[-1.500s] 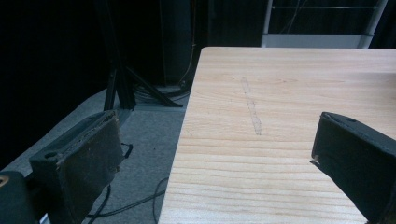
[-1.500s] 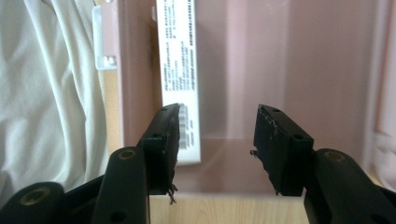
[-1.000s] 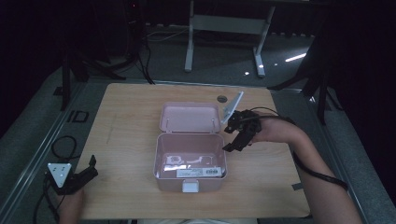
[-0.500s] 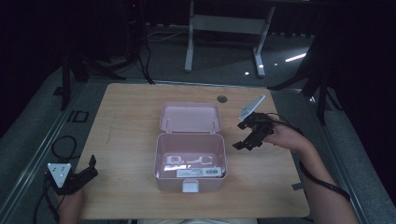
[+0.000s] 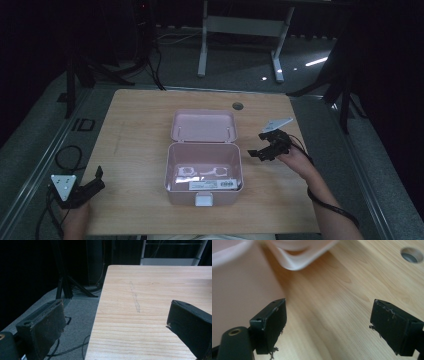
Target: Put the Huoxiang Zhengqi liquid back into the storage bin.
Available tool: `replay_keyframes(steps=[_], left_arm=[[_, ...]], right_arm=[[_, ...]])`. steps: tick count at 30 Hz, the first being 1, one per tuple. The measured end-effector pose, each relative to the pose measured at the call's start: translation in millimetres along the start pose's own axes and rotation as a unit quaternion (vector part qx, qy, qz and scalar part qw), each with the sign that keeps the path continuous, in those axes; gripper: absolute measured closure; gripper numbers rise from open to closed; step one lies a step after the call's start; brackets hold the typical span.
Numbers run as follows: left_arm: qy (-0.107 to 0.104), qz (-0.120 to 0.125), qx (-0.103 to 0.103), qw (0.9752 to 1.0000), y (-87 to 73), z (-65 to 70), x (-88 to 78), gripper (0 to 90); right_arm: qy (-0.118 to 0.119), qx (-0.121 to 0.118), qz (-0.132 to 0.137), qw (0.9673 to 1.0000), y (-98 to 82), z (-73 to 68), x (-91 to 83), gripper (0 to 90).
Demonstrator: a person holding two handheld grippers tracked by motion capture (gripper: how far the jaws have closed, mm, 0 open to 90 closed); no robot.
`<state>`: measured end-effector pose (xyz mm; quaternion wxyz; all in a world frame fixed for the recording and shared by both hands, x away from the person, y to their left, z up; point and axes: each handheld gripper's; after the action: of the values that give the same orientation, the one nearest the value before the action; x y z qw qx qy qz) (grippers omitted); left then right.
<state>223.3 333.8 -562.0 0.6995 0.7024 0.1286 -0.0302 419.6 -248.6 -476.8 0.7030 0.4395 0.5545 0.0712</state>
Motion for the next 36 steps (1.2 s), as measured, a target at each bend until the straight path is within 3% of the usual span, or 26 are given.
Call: replay_keyframes(steps=[3, 9, 12, 14, 16, 23, 27, 30, 36], left_arm=[[0.000, 0.000, 0.000, 1.0000, 0.0, 0.0, 0.0, 2.1], [0.000, 0.000, 0.001, 1.0000, 0.0, 0.2, 0.2, 2.1], [0.000, 0.001, 0.001, 1.0000, 0.0, 0.3, 0.2, 2.1], [0.000, 0.001, 0.001, 1.0000, 0.0, 0.3, 0.3, 2.1], [0.000, 0.000, 0.001, 1.0000, 0.0, 0.3, 0.3, 2.1], [-0.001, 0.001, 0.000, 1.0000, 0.0, 0.0, 0.1, 2.1], [-0.001, 0.001, 0.001, 1.0000, 0.0, 0.0, 0.0, 2.1], [-0.001, 0.001, 0.001, 1.0000, -0.1, 0.0, -0.1, 2.1], [-0.001, 0.001, 0.001, 1.0000, 0.0, 0.1, -0.1, 2.1]], right_arm=[[-0.004, 0.009, 0.007, 0.9999, -8.0, 2.1, 5.2, 13.3], [-0.050, 0.025, 0.048, 0.9973, -27.1, 3.7, 15.7, 13.5], [-0.076, 0.031, 0.082, 0.9932, -34.3, 4.2, 17.1, 13.6], [-0.074, 0.049, 0.099, 0.9911, -38.7, 5.8, 18.4, 13.6], [-0.089, 0.053, 0.117, 0.9878, -43.1, 5.8, 19.9, 13.5], [-0.118, 0.055, 0.114, 0.9850, -53.5, 4.9, 26.1, 12.7], [-0.142, 0.061, 0.127, 0.9798, -60.4, 5.1, 22.7, 12.8], [-0.150, 0.081, 0.135, 0.9761, -69.0, 8.4, 19.4, 12.8], [-0.161, 0.095, 0.135, 0.9730, -82.8, 11.5, 12.9, 12.8]])
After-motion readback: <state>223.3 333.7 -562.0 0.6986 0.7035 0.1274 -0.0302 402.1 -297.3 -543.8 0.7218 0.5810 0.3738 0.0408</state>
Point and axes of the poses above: each handheld gripper's, and its own axes: x roughly forward along the jaws, y roughly out of its top, z roughly to its right, and after that the axes turned 2 degrees about z, right-handed
